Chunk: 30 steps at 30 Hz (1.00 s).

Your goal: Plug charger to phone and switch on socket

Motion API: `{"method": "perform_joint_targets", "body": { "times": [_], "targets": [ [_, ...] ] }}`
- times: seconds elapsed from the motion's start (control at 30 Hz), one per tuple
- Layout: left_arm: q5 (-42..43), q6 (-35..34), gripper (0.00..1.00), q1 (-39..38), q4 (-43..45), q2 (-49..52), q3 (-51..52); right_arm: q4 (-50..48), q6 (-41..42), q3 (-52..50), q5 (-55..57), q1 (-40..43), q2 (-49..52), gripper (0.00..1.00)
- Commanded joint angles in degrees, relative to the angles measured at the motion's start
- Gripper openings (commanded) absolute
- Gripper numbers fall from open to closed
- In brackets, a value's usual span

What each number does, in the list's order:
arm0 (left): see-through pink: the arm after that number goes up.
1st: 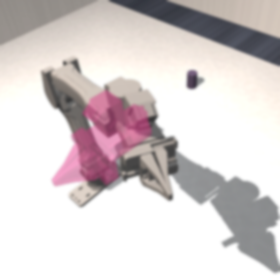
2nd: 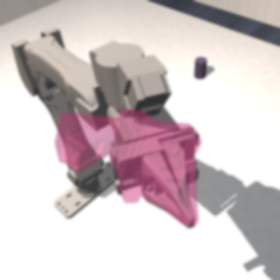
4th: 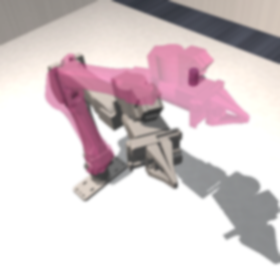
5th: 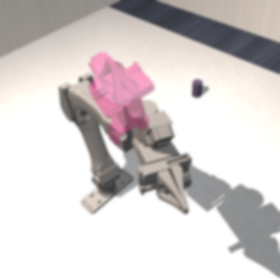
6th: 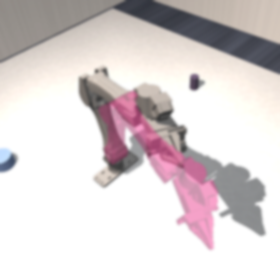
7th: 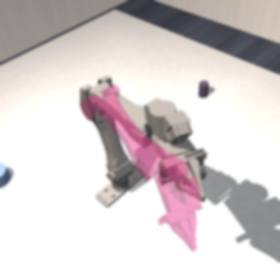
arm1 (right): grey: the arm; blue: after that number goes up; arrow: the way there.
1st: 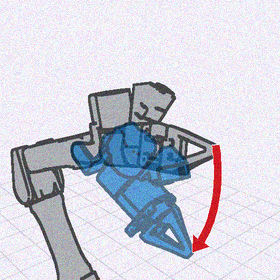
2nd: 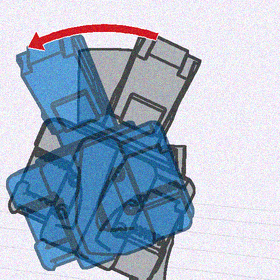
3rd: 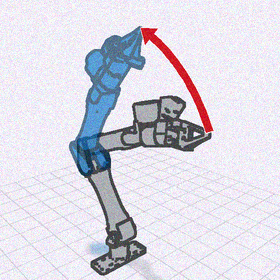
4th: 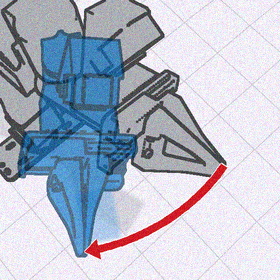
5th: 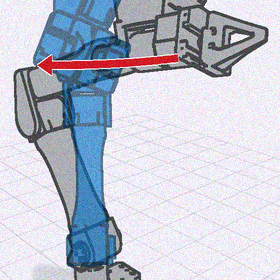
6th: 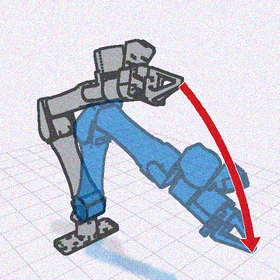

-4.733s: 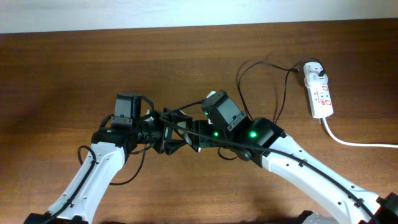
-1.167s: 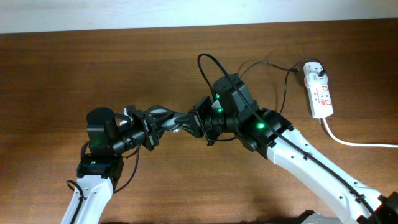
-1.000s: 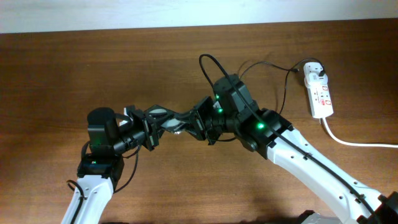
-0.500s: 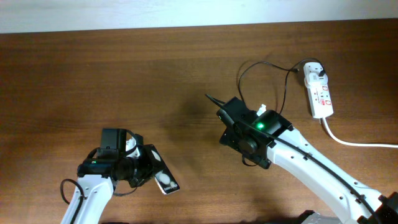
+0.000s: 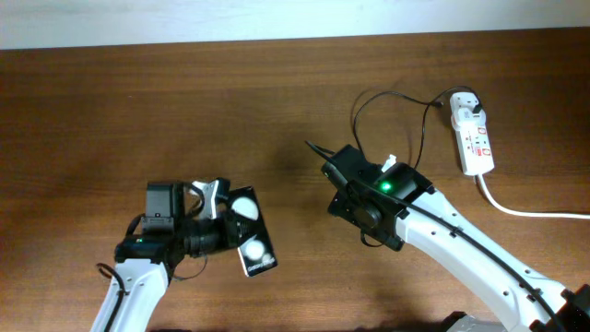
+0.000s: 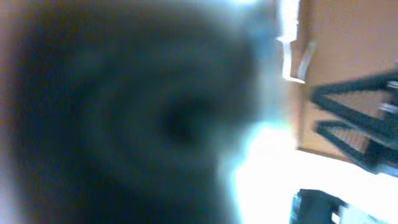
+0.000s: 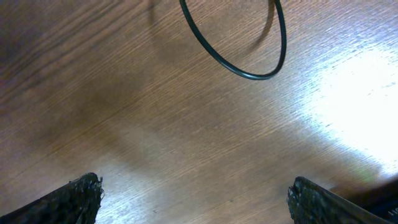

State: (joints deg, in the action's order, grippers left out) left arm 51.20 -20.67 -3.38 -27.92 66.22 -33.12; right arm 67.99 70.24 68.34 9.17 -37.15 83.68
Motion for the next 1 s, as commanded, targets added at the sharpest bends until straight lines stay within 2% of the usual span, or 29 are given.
{"method": "perform_joint_targets", "body": {
  "times": [0.0, 0.17, 0.2, 0.23, 0.3, 0.37, 0.43, 0.6, 0.77, 0.83, 0.9, 0.97],
  "targets": [
    [14.60, 0.55, 0.00, 0.00, 1.70, -0.28, -4.24, 0.15, -0.17, 0.09, 1.18, 0.13, -0.24, 0.99],
    [27.06, 0.35, 0.00, 0.00, 6.23, -0.28, -4.46, 0.15, -0.15, 0.09, 1.18, 0.13, -0.24, 0.99],
    [28.96, -3.30, 0.00, 0.00, 6.21, -0.28, -4.46, 0.15, -0.15, 0.09, 1.18, 0.13, -0.24, 0.99],
    [28.98, -6.88, 0.00, 0.00, 6.21, -0.28, -4.46, 0.15, -0.15, 0.09, 1.18, 0.13, -0.24, 0.99],
    [28.70, -8.07, 0.00, 0.00, 4.98, -0.28, -4.44, 0.15, -0.15, 0.09, 1.18, 0.13, -0.24, 0.99],
    [19.78, -10.54, 0.00, 0.00, 0.87, -0.28, -4.44, 0.15, -0.15, 0.09, 1.18, 0.13, -0.24, 0.99],
    [16.55, -13.20, 0.00, 0.00, -1.36, -0.28, -4.44, 0.15, -0.17, 0.09, 1.18, 0.13, -0.24, 0.99],
    [19.32, -13.22, 0.00, 0.04, -4.31, -0.28, -4.44, 0.15, -0.15, 0.09, 1.18, 0.13, -0.24, 0.99],
    [16.41, -13.20, 0.00, 0.04, -4.28, -0.28, -4.44, 0.70, -0.20, 0.09, 1.18, 0.13, -0.24, 0.99],
    [16.41, -13.22, 0.00, 0.04, -4.26, -0.28, -4.44, 3.87, -0.20, 0.09, 1.20, 0.13, -0.24, 0.99],
    [16.35, -17.84, 0.00, 0.04, -2.47, -0.15, -4.44, 4.31, -0.22, 0.09, 1.20, 0.13, -0.24, 0.99],
    [16.28, -23.76, 0.02, -0.02, 9.68, 2.36, -4.44, 4.22, -0.17, 0.09, 1.20, 0.13, -0.24, 0.99]
  ]
}}
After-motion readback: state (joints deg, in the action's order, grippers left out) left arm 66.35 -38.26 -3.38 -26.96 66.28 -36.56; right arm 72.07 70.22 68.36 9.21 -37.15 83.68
